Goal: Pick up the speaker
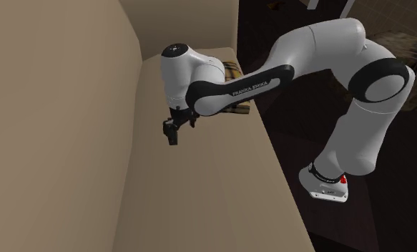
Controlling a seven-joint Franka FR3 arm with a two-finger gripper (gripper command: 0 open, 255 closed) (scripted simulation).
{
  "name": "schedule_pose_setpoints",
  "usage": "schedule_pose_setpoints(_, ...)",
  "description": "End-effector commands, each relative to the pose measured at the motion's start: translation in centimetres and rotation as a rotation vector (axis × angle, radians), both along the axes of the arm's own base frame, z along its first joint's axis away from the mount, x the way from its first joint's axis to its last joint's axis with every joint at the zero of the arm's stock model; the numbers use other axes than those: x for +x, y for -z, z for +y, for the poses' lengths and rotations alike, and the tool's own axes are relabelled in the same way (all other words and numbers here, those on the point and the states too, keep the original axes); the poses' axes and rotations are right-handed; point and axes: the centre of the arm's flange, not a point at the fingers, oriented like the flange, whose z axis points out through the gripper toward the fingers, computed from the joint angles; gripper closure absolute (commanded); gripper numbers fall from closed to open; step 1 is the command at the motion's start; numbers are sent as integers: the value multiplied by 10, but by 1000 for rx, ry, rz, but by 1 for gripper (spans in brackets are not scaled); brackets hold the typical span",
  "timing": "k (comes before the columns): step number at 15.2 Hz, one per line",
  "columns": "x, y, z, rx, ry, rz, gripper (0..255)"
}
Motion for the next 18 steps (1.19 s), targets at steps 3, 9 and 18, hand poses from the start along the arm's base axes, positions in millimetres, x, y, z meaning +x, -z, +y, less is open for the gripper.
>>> schedule_pose_setpoints(3,46,13,7,-3,74,-7,0)
schedule_pose_setpoints(9,46,44,7,-3,74,-7,0)
schedule_pose_setpoints(18,46,52,7,-3,74,-7,255)
